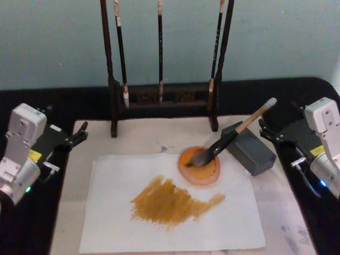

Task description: Pick up the brush from the inkstone, write on the paper, then place the brush back to its original position.

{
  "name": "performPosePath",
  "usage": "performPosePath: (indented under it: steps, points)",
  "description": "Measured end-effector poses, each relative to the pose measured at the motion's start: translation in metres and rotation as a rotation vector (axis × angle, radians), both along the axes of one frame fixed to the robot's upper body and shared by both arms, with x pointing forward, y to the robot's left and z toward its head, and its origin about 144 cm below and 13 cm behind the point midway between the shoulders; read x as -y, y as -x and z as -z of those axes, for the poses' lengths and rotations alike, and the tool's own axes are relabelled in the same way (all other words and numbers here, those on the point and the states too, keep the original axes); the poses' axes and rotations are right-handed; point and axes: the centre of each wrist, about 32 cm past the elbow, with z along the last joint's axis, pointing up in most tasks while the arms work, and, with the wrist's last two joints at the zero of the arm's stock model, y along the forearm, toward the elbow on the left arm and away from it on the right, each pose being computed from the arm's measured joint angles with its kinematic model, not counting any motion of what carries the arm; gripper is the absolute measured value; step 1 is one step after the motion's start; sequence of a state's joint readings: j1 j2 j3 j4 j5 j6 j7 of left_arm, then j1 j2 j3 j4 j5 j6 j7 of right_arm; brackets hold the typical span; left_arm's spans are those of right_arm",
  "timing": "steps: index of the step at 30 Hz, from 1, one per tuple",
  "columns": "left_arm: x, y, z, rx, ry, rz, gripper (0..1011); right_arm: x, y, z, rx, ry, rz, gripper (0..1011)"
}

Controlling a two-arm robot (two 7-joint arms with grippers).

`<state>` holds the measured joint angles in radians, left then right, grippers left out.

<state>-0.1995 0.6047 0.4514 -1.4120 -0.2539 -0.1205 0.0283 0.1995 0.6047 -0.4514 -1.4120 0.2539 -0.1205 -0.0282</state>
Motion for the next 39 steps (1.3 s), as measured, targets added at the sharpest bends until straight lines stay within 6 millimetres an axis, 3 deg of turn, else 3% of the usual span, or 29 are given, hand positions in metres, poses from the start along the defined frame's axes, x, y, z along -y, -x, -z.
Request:
performPosePath:
  steps: [39]
  points:
    - [0.0000, 0.0000, 0.0000, 0.000, 0.000, 0.000, 1010, 0.0000, 0.0000, 0.0000, 0.000, 0.000, 0.000, 1000]
